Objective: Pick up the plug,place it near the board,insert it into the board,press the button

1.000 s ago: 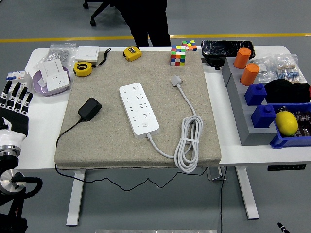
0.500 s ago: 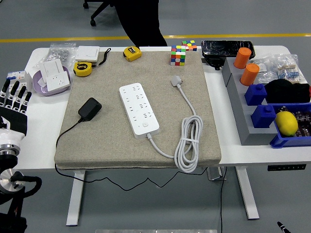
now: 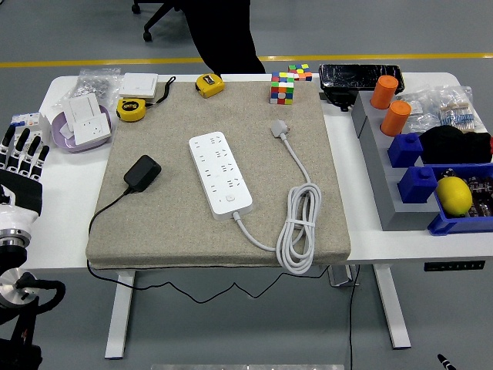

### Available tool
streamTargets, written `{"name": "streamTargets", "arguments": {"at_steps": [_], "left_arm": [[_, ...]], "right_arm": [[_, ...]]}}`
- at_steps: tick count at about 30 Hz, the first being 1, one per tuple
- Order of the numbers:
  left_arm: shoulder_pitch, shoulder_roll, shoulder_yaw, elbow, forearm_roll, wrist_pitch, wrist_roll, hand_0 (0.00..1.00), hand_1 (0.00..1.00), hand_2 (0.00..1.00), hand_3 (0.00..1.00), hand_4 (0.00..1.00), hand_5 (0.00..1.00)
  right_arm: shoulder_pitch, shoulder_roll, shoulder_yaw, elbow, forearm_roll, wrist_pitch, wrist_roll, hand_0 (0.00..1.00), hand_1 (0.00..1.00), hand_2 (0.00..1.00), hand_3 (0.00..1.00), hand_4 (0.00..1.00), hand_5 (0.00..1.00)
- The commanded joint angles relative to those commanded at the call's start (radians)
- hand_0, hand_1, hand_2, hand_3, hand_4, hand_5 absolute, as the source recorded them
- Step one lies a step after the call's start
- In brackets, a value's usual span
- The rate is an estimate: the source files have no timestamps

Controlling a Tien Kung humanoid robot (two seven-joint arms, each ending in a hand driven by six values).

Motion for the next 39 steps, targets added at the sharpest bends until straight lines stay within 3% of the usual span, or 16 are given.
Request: {"name": "streamTargets", "arguments": {"at_steps": [4,5,16,17,39], "left_arm": [[-0.002,0.000,-0.001,0.000,0.009,0.001,0.002,0.837,0.836,0.812,0.820,0.998,0.998],[-0.002,0.000,-0.001,0.000,0.011,0.001,0.003,0.837,0.834,0.785,0.805,0.998,0.952],[-0.006,0.000,-0.002,0.003,0.018,0.005,0.008,0.838,0.834,0.765,0.751,0.998,0.962],[-0.007,0.000,-0.002,0.003,0.018,0.005,0.008,0.834,0.831,0.751,0.665,0.998,0.962],[-0.005,0.000,0.005,0.004,0.053,0.014,0.021,0.832,0.825,0.750,0.698,0.998,0.928]], "right_arm": [[0.004,0.000,-0.002,0.000,0.005,0.000,0.002,0.821,0.741,0.741,0.772,0.998,0.998],[0.005,0.000,-0.002,0.000,0.005,0.000,0.003,0.821,0.741,0.741,0.772,0.998,0.998],[0.005,0.001,0.000,0.000,0.007,-0.001,0.002,0.821,0.741,0.741,0.772,0.998,0.998],[0.005,0.001,0.000,0.000,0.007,-0.001,0.002,0.820,0.742,0.740,0.772,0.998,0.998],[0.006,-0.007,-0.007,0.000,0.004,0.001,0.000,0.820,0.742,0.741,0.772,0.998,0.998]]}}
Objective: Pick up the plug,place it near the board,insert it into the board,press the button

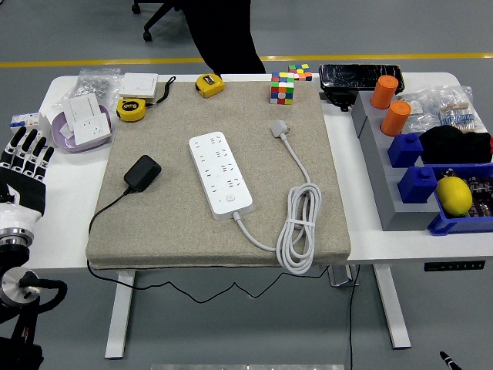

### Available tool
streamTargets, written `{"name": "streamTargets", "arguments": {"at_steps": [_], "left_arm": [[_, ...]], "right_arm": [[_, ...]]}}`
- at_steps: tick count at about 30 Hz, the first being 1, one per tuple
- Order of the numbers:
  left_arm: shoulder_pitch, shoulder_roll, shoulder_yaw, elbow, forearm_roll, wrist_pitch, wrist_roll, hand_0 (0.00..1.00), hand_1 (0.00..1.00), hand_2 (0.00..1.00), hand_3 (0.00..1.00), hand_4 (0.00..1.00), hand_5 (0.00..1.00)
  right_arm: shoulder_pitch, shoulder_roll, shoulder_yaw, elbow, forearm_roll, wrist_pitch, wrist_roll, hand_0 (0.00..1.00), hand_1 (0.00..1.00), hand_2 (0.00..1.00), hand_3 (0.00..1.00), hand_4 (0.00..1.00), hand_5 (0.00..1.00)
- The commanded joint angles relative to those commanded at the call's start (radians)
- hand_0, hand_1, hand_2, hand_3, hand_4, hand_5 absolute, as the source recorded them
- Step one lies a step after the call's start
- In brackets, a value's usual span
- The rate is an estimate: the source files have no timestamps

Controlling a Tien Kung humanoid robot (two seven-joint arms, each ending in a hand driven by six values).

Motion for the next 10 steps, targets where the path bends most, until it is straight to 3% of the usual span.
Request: {"name": "streamTargets", "arguments": {"at_steps": [1,2,10], "left_arm": [[0.000,0.000,0.000,0.000,0.007,0.002,0.002,0.832,0.825,0.750,0.698,0.998,0.928],[0.000,0.000,0.000,0.000,0.011,0.003,0.003,0.832,0.823,0.757,0.775,0.998,0.915],[-0.002,0.000,0.002,0.002,0.014,0.002,0.005,0.831,0.821,0.761,0.781,0.998,0.909]], "right_arm": [[0.000,0.000,0.000,0.000,0.000,0.000,0.000,0.820,0.742,0.741,0.772,0.998,0.998],[0.000,0.000,0.000,0.000,0.000,0.000,0.000,0.820,0.742,0.741,0.772,0.998,0.998],[0.001,-0.001,-0.001,0.000,0.001,-0.001,-0.001,0.821,0.741,0.741,0.772,0.998,0.998]]}}
